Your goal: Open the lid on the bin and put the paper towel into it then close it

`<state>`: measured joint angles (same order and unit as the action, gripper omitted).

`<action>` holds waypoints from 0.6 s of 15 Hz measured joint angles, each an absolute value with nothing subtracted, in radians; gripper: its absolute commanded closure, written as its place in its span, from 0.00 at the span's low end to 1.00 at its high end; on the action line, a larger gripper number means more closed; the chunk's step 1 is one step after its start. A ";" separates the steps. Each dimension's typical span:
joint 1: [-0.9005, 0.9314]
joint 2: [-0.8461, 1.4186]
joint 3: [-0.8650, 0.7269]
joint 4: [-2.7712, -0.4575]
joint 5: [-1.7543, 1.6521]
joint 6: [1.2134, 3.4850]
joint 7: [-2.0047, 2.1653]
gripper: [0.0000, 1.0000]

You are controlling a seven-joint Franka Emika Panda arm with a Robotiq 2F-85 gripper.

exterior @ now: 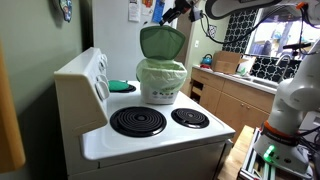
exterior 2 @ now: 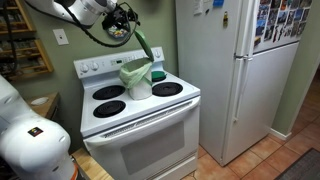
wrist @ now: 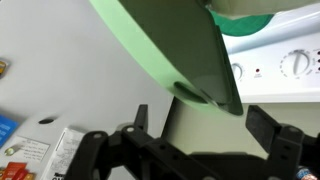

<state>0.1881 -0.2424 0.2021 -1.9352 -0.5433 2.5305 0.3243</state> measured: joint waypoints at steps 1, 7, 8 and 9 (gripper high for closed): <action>0.185 -0.242 0.200 -1.944 -0.502 2.531 0.295 0.00; 0.191 -0.259 0.203 -1.970 -0.296 2.520 0.166 0.00; 0.196 -0.265 0.204 -1.972 -0.255 2.509 0.142 0.00; 0.204 -0.271 0.204 -1.974 -0.210 2.499 0.111 0.00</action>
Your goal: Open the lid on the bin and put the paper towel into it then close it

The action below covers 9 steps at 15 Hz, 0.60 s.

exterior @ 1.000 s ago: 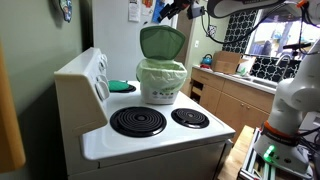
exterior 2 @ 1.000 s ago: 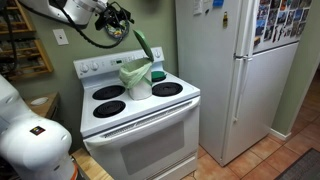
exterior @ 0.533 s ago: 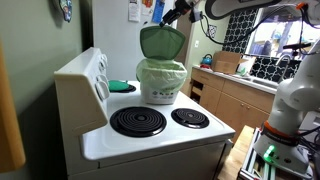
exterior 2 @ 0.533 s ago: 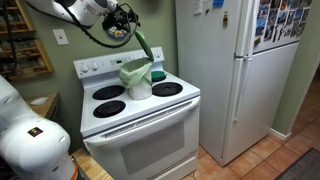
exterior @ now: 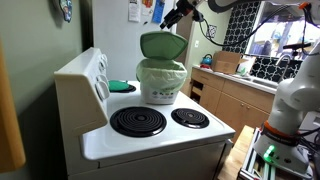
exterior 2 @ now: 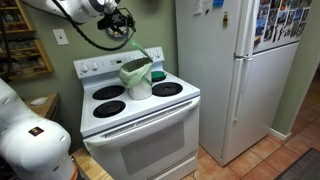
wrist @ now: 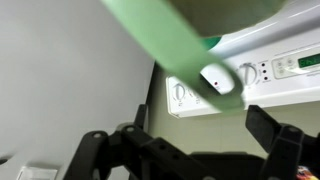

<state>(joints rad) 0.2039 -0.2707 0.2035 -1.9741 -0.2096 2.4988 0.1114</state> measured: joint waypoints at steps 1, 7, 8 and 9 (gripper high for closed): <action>0.215 -0.276 0.202 -1.975 -0.156 2.477 0.074 0.00; 0.242 -0.304 0.212 -1.971 -0.037 2.294 0.015 0.00; 0.241 -0.312 0.219 -1.969 -0.037 2.258 0.023 0.00; 0.240 -0.319 0.226 -1.967 -0.041 2.224 0.034 0.00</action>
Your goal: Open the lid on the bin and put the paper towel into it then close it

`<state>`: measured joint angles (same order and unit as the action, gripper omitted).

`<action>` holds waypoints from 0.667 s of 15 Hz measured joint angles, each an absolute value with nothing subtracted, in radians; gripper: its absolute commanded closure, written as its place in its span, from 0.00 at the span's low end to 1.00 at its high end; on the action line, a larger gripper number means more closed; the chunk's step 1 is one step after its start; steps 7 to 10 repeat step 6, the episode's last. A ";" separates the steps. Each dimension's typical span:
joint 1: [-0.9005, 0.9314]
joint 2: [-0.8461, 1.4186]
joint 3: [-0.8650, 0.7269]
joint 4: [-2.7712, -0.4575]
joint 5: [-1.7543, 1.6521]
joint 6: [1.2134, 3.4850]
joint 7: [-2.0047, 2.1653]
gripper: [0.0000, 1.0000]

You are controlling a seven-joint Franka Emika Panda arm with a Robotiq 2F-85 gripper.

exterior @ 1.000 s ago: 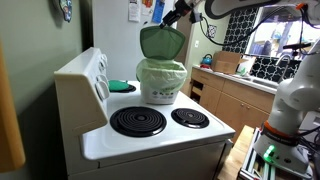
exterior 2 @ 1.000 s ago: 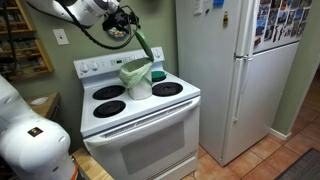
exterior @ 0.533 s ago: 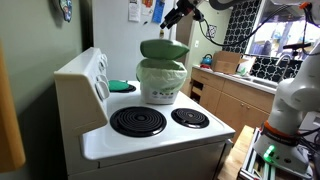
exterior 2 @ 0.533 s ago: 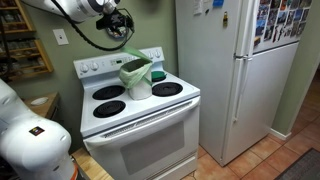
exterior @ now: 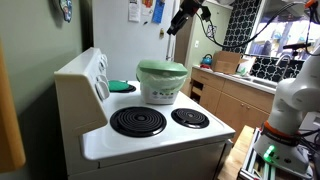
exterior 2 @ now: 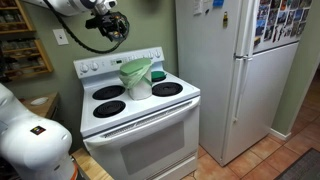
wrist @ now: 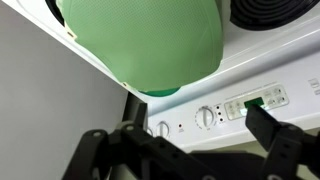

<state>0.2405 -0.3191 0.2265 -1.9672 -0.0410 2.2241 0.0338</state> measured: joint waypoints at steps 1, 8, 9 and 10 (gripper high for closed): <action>0.240 -0.325 0.235 -1.966 -0.042 2.189 0.043 0.00; 0.238 -0.328 0.251 -1.962 -0.042 2.152 0.053 0.00; 0.238 -0.328 0.251 -1.962 -0.042 2.152 0.053 0.00; 0.238 -0.328 0.251 -1.962 -0.042 2.152 0.053 0.00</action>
